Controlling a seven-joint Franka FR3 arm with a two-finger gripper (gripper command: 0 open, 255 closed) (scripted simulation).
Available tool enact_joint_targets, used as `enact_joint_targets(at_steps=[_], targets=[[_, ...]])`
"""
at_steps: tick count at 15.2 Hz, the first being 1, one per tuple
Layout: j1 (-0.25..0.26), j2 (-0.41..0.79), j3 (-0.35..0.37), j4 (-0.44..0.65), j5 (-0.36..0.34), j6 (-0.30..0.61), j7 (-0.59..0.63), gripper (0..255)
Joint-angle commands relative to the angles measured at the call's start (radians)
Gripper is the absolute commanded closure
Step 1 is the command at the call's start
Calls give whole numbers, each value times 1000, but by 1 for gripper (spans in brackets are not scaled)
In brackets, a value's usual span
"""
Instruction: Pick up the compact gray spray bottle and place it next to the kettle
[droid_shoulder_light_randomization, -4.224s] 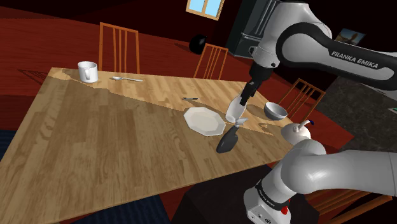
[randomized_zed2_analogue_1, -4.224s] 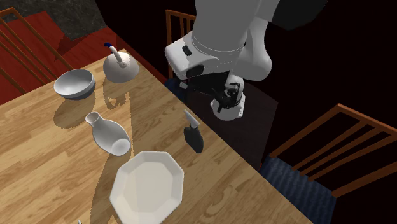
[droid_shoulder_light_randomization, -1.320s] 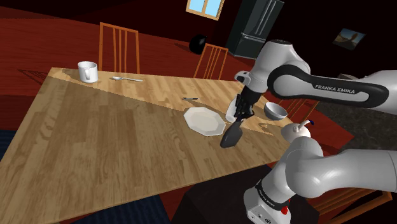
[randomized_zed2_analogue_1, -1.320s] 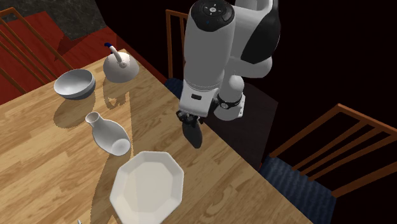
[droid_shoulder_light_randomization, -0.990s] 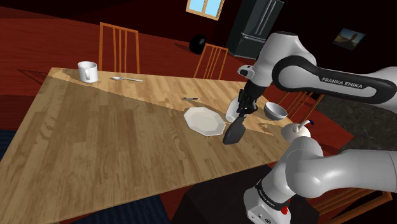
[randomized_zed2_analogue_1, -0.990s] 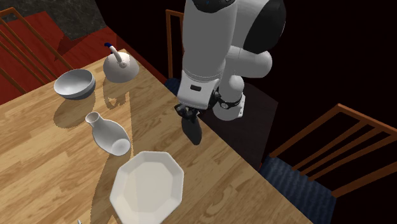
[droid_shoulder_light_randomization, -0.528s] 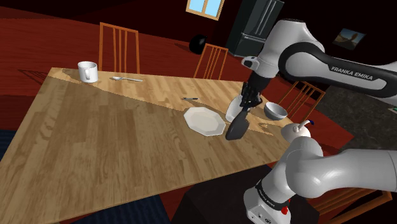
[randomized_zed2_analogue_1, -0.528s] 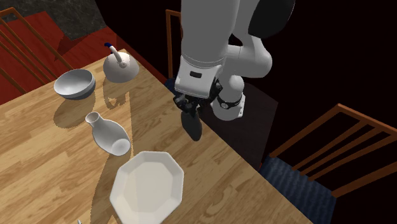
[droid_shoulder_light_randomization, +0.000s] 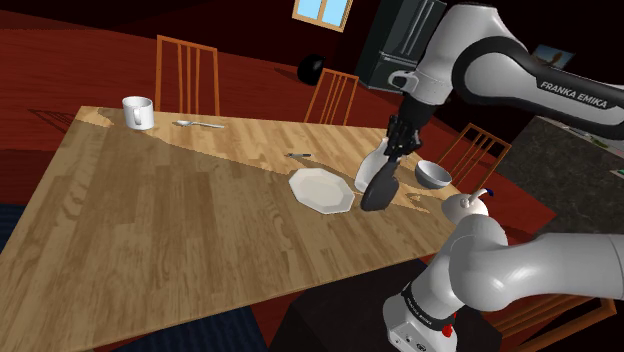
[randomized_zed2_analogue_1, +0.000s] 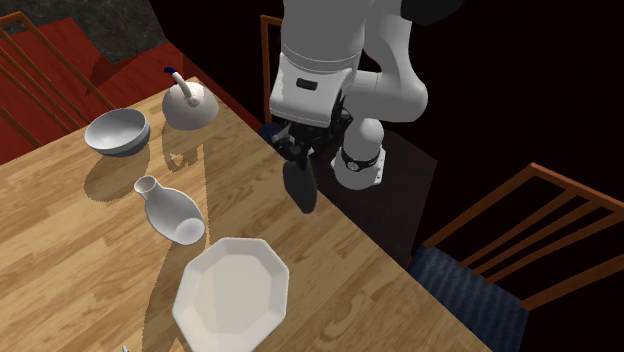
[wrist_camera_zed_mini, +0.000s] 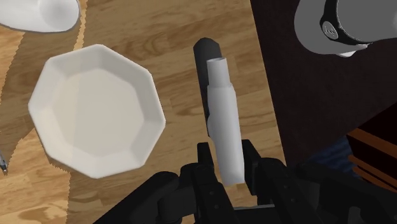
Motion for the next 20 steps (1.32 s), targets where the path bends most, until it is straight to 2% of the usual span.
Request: enact_joint_targets(at_steps=[1, 20], targets=[[2, 8, 4, 31, 4, -24, -1, 255], [11, 106, 26, 351, 26, -245, -27, 255]])
